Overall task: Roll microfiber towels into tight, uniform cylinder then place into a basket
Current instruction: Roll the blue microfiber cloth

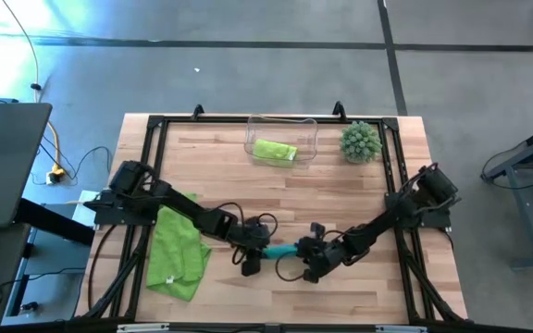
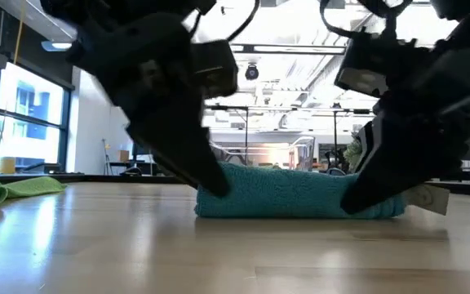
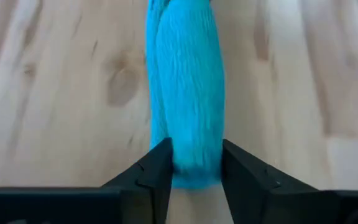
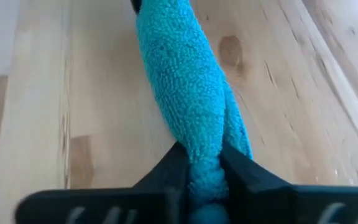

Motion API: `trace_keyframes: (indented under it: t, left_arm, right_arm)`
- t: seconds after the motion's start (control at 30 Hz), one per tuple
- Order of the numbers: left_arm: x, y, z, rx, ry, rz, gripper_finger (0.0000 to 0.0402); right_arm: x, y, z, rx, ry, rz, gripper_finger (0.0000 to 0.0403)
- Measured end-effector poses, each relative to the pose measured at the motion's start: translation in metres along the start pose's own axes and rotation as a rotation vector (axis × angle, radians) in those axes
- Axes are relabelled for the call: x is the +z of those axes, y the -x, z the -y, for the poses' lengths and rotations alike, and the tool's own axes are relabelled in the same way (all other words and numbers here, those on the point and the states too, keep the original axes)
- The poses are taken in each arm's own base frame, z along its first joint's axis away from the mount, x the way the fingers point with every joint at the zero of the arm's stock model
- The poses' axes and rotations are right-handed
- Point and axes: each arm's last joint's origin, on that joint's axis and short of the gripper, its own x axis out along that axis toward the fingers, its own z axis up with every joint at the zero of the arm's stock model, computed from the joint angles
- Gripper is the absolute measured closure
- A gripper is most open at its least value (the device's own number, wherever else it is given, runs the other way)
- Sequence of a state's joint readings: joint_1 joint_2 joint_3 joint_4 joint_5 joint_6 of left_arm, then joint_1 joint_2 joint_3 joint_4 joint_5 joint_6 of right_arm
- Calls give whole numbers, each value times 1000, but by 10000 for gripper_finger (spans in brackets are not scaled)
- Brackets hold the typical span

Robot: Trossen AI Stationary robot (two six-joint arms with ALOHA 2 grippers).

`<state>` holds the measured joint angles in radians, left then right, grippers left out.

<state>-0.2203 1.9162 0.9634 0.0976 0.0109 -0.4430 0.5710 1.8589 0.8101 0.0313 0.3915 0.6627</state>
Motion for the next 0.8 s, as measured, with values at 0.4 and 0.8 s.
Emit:
trace_keyframes:
  t: [0.4,0.8]
  left_arm:
    - [4,30,40,99,-415,159,264]
    - [-12,13,69,415,-743,313,264]
  right_arm:
    - [16,-8,18,115,-308,-113,367]
    - [29,-16,31,257,-385,-178,365]
